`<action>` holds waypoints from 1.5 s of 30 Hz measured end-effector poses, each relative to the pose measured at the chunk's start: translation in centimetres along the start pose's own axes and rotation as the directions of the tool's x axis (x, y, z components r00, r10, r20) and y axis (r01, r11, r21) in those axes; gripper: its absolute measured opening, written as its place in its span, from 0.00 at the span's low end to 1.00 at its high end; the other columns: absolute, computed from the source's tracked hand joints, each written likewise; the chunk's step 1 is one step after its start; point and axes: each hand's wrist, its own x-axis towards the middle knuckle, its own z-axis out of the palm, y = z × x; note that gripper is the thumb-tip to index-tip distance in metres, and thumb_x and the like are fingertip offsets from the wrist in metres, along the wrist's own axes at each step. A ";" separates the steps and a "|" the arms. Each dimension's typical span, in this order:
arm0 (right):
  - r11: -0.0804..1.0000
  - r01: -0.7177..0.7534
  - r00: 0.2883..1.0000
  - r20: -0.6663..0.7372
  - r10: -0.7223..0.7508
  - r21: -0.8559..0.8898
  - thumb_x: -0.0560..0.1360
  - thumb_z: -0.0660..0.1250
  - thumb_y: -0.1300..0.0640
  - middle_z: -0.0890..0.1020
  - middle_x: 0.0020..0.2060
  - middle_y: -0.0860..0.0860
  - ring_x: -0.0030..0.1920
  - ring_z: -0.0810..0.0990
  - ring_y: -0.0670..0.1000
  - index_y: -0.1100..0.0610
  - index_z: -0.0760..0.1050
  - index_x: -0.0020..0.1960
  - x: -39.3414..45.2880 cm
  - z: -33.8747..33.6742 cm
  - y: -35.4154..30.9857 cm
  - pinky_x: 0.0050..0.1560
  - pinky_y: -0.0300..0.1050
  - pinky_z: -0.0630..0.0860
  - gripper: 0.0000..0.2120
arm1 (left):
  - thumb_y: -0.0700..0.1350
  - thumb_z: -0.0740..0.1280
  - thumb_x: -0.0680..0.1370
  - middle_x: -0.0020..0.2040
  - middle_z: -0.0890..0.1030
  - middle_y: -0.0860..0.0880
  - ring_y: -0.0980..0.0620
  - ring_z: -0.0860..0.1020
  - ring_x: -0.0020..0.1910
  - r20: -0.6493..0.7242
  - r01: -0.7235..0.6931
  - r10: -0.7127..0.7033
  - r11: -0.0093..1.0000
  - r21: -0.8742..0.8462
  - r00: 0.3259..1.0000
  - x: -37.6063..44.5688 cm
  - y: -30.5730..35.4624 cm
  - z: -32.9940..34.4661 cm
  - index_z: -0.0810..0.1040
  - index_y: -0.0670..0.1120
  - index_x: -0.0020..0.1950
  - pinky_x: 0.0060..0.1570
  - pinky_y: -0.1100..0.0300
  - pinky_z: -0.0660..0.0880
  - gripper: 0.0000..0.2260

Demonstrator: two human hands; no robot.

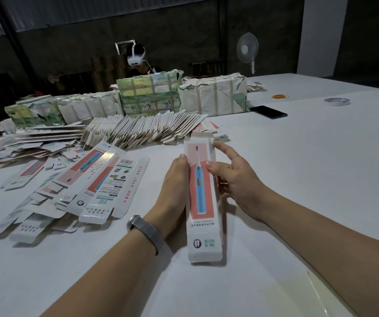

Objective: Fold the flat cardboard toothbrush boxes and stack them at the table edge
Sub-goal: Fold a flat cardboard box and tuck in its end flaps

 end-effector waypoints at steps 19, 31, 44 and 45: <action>0.998 -0.006 1.000 0.016 0.007 -0.058 0.80 0.64 0.54 0.85 0.36 0.50 0.38 0.86 0.51 0.43 0.67 0.70 -0.3 0.0 -0.2 0.38 0.43 0.82 0.20 | 0.51 0.55 0.87 0.42 0.85 0.51 0.51 0.85 0.39 0.062 -0.086 0.096 0.985 -0.153 0.993 -0.1 0.1 -0.1 0.72 0.54 0.66 0.38 0.58 0.81 0.11; 0.999 0.016 1.000 0.003 -0.015 -0.052 0.68 0.61 0.48 0.84 0.37 0.51 0.37 0.84 0.49 0.42 0.71 0.57 0.0 0.1 -0.1 0.36 0.39 0.79 0.17 | 0.50 0.58 0.86 0.44 0.86 0.52 0.53 0.85 0.40 0.087 -0.059 0.066 0.995 -0.079 0.994 -0.1 0.1 -0.3 0.70 0.53 0.70 0.37 0.60 0.80 0.13; 0.999 0.034 0.998 -0.050 -0.033 0.021 0.71 0.61 0.50 0.82 0.37 0.52 0.38 0.82 0.50 0.44 0.76 0.46 0.1 0.1 0.0 0.34 0.40 0.78 0.07 | 0.46 0.58 0.86 0.40 0.86 0.52 0.53 0.84 0.37 0.133 -0.093 0.097 0.995 -0.039 0.986 -0.3 0.3 -0.3 0.73 0.55 0.61 0.38 0.61 0.81 0.07; 0.999 0.035 0.998 -0.048 -0.034 0.026 0.71 0.61 0.50 0.82 0.38 0.53 0.38 0.82 0.50 0.44 0.76 0.46 0.1 0.2 0.0 0.36 0.41 0.79 0.07 | 0.46 0.58 0.86 0.41 0.86 0.51 0.53 0.84 0.38 0.125 -0.092 0.097 0.995 -0.047 0.987 -0.3 0.3 -0.3 0.74 0.55 0.61 0.39 0.60 0.82 0.07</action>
